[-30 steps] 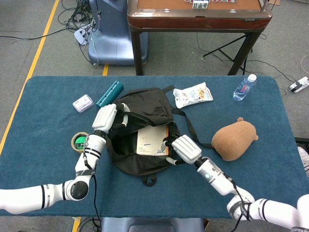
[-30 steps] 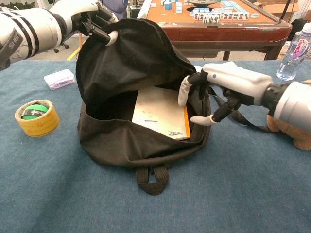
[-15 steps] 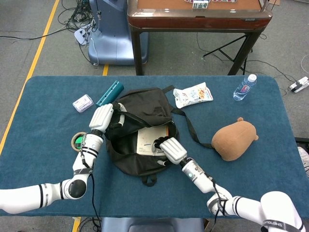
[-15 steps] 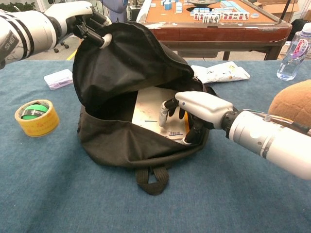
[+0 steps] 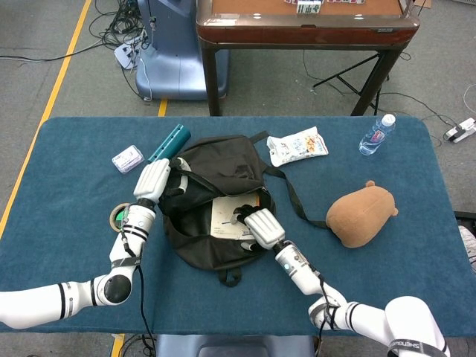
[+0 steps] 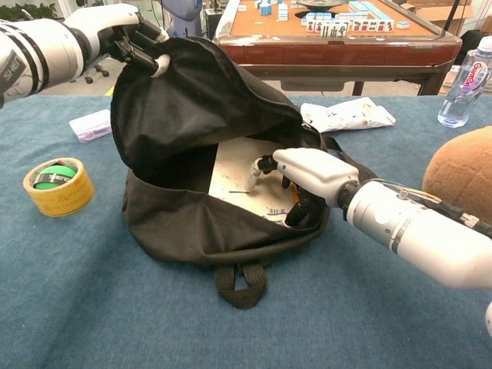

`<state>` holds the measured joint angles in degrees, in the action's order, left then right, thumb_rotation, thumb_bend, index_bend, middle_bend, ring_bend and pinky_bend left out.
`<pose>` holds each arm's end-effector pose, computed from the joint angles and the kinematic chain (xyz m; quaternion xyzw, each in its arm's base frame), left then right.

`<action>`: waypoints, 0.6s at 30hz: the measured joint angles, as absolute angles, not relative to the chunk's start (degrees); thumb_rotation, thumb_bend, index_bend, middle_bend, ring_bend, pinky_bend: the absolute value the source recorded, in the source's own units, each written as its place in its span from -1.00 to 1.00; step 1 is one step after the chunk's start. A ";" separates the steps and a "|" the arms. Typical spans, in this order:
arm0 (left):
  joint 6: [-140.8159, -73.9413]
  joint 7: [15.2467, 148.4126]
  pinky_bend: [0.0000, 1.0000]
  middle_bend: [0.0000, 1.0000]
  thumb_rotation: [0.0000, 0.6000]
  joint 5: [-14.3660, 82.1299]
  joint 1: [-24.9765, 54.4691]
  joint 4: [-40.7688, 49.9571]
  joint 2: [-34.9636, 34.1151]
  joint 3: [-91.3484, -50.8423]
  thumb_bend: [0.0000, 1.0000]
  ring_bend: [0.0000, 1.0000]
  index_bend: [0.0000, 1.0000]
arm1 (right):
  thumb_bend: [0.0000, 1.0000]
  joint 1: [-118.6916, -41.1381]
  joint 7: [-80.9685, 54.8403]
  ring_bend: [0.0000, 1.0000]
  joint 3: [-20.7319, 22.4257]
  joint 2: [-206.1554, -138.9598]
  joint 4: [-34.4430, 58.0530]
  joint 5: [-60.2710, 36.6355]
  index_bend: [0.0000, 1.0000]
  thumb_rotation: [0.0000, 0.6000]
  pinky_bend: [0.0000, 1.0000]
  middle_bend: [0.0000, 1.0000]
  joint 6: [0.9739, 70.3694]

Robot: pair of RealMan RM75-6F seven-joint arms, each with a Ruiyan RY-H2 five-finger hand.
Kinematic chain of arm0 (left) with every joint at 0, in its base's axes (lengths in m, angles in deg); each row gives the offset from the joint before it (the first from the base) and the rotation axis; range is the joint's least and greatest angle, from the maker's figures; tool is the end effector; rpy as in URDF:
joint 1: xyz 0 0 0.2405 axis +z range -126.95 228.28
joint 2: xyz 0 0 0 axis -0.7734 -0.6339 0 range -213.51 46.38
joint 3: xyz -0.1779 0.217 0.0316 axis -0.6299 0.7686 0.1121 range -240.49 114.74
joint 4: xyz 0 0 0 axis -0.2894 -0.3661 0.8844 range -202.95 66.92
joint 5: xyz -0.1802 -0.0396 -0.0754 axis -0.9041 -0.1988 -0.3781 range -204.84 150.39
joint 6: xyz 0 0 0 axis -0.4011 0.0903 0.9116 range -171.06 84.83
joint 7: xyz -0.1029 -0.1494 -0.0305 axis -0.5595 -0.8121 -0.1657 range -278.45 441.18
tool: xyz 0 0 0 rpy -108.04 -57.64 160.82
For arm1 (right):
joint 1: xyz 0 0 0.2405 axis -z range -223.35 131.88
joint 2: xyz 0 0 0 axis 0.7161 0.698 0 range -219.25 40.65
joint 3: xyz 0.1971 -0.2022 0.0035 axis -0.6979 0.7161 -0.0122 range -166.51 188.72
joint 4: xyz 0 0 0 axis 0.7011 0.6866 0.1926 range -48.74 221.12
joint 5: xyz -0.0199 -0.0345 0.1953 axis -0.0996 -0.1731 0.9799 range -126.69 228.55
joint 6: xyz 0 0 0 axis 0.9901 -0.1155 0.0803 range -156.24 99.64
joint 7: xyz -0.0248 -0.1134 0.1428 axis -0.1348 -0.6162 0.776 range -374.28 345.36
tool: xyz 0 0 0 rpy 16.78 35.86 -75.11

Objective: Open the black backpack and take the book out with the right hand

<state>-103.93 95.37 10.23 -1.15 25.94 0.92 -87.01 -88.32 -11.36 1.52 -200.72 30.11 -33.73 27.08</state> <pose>-0.0879 0.4525 0.0477 -0.5666 -0.5310 -0.4888 0.3975 -0.1316 -0.3782 -0.1297 0.7465 -0.3813 0.4400 0.3220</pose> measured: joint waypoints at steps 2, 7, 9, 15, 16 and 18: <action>-103.84 95.42 -0.29 0.01 1.00 10.10 -1.20 25.72 0.81 -87.03 0.18 -0.07 0.34 | -0.99 -88.70 -11.04 -0.62 1.28 -201.57 31.15 -33.33 -0.33 1.00 -0.34 -0.50 26.92; -103.33 95.21 -0.29 0.01 1.00 9.31 -1.30 25.48 0.56 -87.20 0.18 -0.07 0.34 | -1.00 -89.77 -10.37 -0.62 1.40 -202.84 32.72 -32.87 -0.33 1.00 -0.34 -0.51 25.87; -103.24 95.17 -0.29 0.01 1.00 9.25 -1.31 25.37 0.49 -87.18 0.18 -0.07 0.34 | -0.99 -89.90 -10.53 -0.62 1.53 -202.95 32.93 -32.86 -0.33 1.00 -0.34 -0.50 25.90; -102.98 94.67 -0.29 0.01 1.00 8.82 -1.31 25.20 0.46 -87.28 0.18 -0.07 0.34 | -1.00 -90.67 -11.25 -0.63 1.52 -203.95 35.43 -32.98 -0.35 1.00 -0.34 -0.51 26.13; -102.93 94.57 -0.29 0.01 1.00 8.69 -1.30 25.21 0.38 -87.36 0.18 -0.07 0.34 | -1.00 -90.82 -11.32 -0.63 1.51 -204.28 36.04 -33.03 -0.35 1.00 -0.34 -0.51 26.24; -102.90 94.51 -0.29 0.01 1.00 8.61 -1.30 25.12 0.24 -87.41 0.18 -0.07 0.34 | -0.98 -91.14 -11.38 -0.63 1.53 -205.08 37.53 -33.19 -0.36 1.00 -0.35 -0.51 26.52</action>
